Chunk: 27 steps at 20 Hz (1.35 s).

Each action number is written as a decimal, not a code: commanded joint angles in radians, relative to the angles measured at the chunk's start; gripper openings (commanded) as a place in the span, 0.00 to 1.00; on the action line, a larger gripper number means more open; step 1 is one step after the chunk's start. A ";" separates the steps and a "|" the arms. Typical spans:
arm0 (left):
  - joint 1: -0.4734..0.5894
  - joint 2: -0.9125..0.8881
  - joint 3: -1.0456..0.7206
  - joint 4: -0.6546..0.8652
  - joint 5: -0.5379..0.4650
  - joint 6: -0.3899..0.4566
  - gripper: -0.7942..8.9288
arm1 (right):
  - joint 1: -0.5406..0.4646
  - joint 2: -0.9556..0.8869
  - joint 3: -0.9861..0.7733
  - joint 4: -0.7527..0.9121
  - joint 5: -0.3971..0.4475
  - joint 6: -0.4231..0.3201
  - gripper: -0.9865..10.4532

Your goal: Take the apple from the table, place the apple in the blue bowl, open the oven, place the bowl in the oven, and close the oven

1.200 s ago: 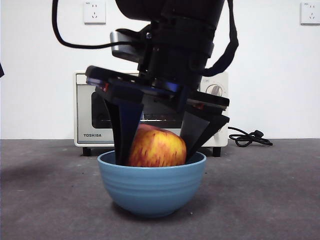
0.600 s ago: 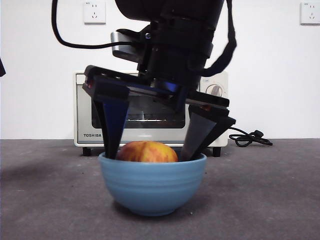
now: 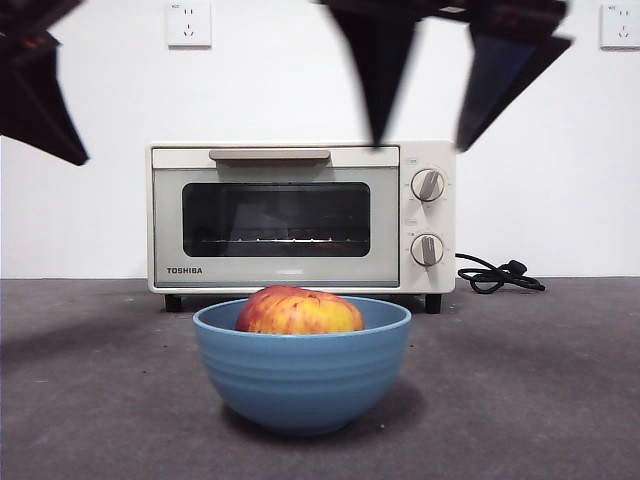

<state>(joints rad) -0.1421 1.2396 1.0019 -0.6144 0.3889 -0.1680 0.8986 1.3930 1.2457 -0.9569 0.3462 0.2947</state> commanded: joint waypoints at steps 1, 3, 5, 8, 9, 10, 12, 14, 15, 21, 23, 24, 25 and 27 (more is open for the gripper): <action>-0.009 0.085 0.098 0.010 0.012 -0.005 0.08 | -0.051 -0.048 -0.007 -0.021 0.013 -0.010 0.08; -0.021 0.164 0.212 0.010 0.016 -0.005 0.08 | -0.114 -0.086 -0.014 -0.043 0.013 -0.013 0.08; -0.037 0.244 0.332 0.010 0.024 -0.005 0.08 | -0.178 -0.123 -0.040 -0.056 0.008 -0.024 0.08; -0.056 0.359 0.506 0.007 0.066 -0.007 0.08 | -0.259 -0.176 -0.113 -0.056 -0.047 -0.033 0.08; -0.063 0.394 0.561 0.002 0.064 -0.008 0.08 | -0.283 -0.194 -0.147 -0.045 -0.078 -0.032 0.08; -0.071 0.435 0.617 0.000 0.065 -0.009 0.08 | -0.307 -0.214 -0.190 -0.021 -0.122 -0.032 0.08; -0.085 0.501 0.700 -0.019 0.064 -0.009 0.08 | -0.340 -0.247 -0.260 0.017 -0.201 -0.014 0.08; -0.097 0.565 0.762 -0.037 0.064 -0.008 0.08 | -0.358 -0.275 -0.320 0.043 -0.243 0.019 0.08; -0.102 0.587 0.780 -0.037 0.064 -0.008 0.08 | -0.361 -0.284 -0.338 0.045 -0.247 0.032 0.08; -0.102 0.676 0.795 -0.037 0.063 -0.004 0.08 | -0.362 -0.322 -0.354 0.055 -0.271 0.072 0.08; -0.101 0.690 0.795 -0.044 0.063 -0.002 0.08 | -0.362 -0.325 -0.354 0.058 -0.272 0.073 0.08; -0.101 0.692 0.795 -0.056 0.063 0.011 0.08 | -0.362 -0.325 -0.354 0.061 -0.272 0.074 0.08; -0.102 0.694 0.795 -0.070 0.063 0.021 0.08 | -0.362 -0.325 -0.354 0.066 -0.273 0.078 0.08; -0.111 0.694 0.795 -0.101 0.063 0.045 0.08 | -0.362 -0.325 -0.354 0.078 -0.273 0.092 0.08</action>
<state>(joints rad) -0.2455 1.9114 1.8069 -0.6899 0.4557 -0.1490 0.5362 1.0698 0.9024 -0.8845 0.0769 0.3710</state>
